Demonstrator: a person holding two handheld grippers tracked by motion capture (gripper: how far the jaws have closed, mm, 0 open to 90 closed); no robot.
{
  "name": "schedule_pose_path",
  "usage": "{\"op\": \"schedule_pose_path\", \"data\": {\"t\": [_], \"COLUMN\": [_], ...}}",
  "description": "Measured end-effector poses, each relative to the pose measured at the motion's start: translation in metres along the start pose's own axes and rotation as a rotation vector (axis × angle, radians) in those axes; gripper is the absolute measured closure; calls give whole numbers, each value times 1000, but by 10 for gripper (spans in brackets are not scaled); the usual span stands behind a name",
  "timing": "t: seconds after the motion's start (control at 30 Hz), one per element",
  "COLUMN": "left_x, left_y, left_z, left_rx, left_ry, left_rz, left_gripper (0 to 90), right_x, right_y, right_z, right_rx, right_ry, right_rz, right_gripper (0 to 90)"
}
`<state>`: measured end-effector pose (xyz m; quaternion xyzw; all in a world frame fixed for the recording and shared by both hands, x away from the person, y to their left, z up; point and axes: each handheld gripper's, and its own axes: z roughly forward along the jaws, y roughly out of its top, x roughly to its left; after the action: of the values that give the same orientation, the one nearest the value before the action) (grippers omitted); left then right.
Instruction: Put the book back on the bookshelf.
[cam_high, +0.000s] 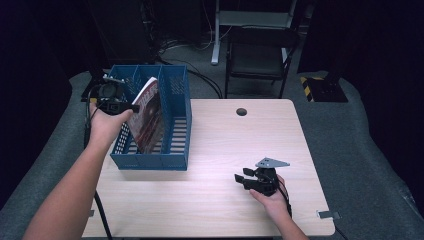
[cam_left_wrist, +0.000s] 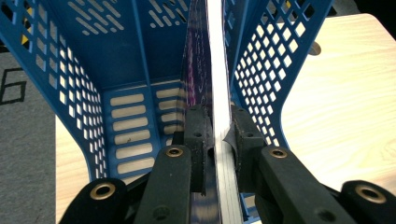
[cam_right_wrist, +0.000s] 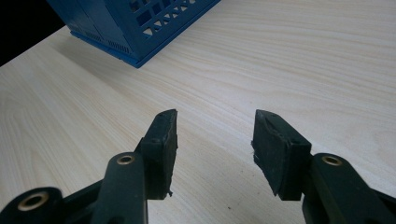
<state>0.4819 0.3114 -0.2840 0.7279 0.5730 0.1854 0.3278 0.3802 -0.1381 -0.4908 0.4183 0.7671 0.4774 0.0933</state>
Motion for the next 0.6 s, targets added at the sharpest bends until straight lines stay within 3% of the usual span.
{"op": "schedule_pose_path", "data": {"t": [0.33,0.6], "left_x": [-1,-2], "left_y": [0,0], "left_z": [0,-1], "left_rx": [-5,4], "left_ry": [-12,7], "left_rz": [20,45], "left_gripper": [790,828], "right_x": [0,0], "right_y": [0,0], "right_z": [0,0], "right_rx": [0,-1], "right_ry": [2,2], "right_rz": [1,-4], "right_gripper": [500,499]}}
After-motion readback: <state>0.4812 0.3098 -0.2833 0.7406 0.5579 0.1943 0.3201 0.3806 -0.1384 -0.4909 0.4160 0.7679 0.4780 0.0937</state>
